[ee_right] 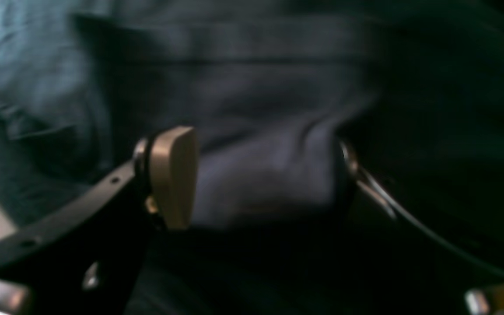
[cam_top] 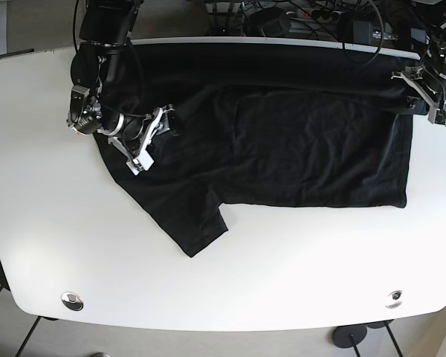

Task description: Fold the T-shirt properly

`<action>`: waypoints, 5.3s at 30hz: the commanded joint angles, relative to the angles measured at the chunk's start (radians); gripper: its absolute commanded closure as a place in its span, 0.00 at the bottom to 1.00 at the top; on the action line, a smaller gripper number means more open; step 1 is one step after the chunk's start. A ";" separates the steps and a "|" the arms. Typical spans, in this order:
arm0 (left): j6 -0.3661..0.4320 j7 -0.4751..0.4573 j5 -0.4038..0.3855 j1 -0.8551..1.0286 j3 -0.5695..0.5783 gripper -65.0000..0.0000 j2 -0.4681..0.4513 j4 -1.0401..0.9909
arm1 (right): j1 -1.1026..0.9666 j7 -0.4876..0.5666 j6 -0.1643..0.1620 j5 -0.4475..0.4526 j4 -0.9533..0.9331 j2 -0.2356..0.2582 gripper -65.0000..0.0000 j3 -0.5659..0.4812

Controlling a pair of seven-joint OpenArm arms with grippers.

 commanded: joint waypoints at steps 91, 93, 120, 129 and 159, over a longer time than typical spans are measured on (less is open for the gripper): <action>0.323 -0.421 -0.011 -0.858 0.498 0.20 -0.236 -1.240 | 0.325 0.410 0.001 -0.127 -0.510 0.110 0.97 0.080; 0.263 -0.419 -0.012 -0.859 0.515 0.20 -0.212 -1.248 | 0.325 0.410 0.001 -0.127 -0.510 0.110 0.97 0.080; 0.040 -0.016 -0.012 -0.651 0.087 1.00 -0.157 -0.527 | 0.257 0.166 0.001 0.095 -0.073 0.145 0.98 0.198; 0.020 0.088 -0.012 -0.381 -0.001 1.00 -0.029 -0.071 | 0.029 0.025 0.001 0.104 0.248 0.138 0.98 0.309; 0.006 0.084 -0.011 -0.052 -0.015 0.53 -0.008 0.069 | -0.040 0.034 -0.026 0.258 0.186 0.110 0.27 0.212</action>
